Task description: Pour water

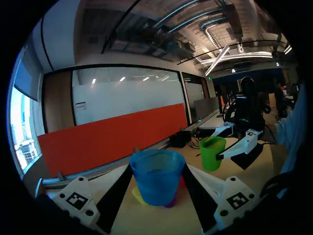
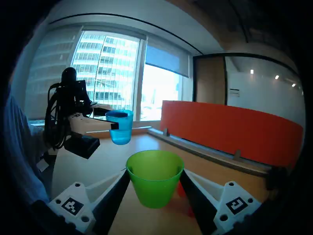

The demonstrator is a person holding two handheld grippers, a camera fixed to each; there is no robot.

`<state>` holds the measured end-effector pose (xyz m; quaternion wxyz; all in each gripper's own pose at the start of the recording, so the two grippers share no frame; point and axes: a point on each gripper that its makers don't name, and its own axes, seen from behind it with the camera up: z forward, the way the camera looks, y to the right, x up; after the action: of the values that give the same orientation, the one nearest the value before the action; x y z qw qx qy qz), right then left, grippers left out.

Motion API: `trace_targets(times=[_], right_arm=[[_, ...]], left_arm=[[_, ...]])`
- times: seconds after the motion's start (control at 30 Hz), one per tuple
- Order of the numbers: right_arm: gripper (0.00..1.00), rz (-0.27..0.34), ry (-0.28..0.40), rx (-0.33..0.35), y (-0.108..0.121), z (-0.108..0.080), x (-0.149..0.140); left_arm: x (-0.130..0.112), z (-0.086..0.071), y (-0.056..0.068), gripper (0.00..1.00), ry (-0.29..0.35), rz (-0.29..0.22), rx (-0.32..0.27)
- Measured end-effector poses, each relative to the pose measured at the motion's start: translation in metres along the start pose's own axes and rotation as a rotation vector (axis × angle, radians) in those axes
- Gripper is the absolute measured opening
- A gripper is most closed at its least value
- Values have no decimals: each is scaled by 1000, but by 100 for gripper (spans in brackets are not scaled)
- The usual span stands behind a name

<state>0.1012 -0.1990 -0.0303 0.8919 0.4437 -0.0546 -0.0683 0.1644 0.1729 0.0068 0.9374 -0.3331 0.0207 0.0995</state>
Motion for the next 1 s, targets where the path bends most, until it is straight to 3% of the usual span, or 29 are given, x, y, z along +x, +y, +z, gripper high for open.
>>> trace_targets(times=[0.57, 1.0], right_arm=[[90, -10, 10, 42, -16, 8, 2], [90, 2, 15, 75, -28, 20, -2]], left_arm=[[29, 9, 8, 87, 25, 243, 30], [47, 13, 11, 87, 31, 397, 44]])
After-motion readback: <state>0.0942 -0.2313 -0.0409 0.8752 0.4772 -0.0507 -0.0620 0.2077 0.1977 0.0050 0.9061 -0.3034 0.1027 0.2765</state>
